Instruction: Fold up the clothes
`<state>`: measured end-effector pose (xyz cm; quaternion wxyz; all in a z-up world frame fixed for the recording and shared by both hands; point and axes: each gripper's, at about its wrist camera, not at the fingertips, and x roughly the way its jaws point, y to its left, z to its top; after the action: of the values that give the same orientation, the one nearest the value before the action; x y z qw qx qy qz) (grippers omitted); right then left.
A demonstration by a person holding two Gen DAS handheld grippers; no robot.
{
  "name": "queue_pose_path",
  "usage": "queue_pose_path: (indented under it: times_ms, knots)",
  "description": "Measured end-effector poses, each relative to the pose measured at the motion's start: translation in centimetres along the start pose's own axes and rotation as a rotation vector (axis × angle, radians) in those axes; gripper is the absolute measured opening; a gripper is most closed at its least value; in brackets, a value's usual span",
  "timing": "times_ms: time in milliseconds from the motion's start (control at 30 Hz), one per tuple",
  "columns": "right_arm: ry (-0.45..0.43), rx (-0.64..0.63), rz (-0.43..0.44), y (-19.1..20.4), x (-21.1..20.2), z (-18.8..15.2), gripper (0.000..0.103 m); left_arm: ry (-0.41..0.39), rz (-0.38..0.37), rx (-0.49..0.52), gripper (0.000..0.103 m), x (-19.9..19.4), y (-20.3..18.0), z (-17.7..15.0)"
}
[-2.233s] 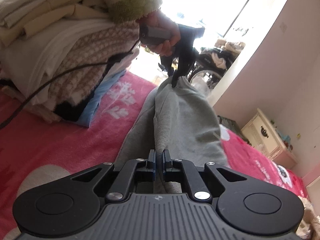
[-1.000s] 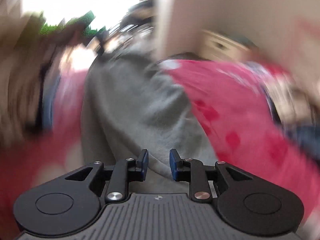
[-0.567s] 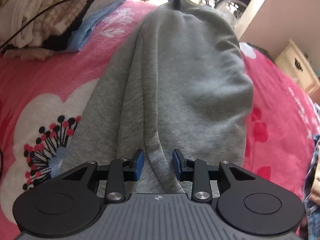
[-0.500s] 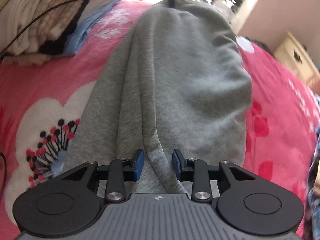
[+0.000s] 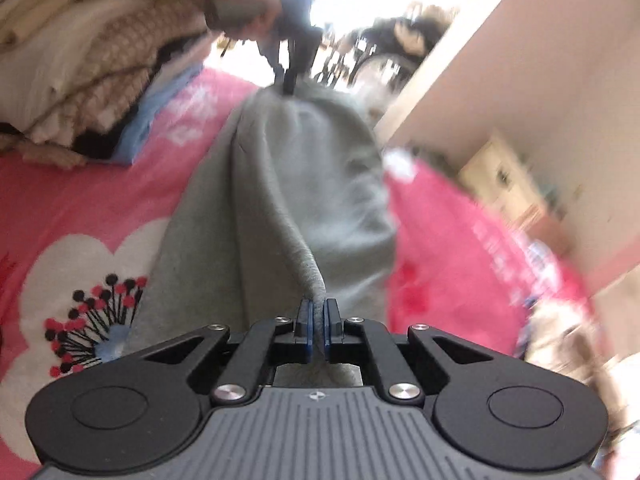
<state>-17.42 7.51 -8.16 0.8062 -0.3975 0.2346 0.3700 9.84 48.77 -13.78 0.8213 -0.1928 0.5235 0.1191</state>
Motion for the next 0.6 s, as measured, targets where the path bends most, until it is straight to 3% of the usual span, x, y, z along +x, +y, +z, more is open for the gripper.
queue_pose_path:
  times_ms: [100,333,600]
  knots:
    - [-0.016,-0.054,0.037,1.8,-1.7,-0.1,0.005,0.001,-0.002,0.001,0.014,0.0,0.0,0.0]
    - [0.007,-0.309,0.070,7.3,-0.5,-1.2,0.005,0.004,0.018,0.038,0.014,-0.3,-0.4,0.0]
    - [0.055,-0.155,0.116,7.3,0.9,-1.5,0.006,0.027,0.056,0.108,0.018,-0.1,-1.0,0.1]
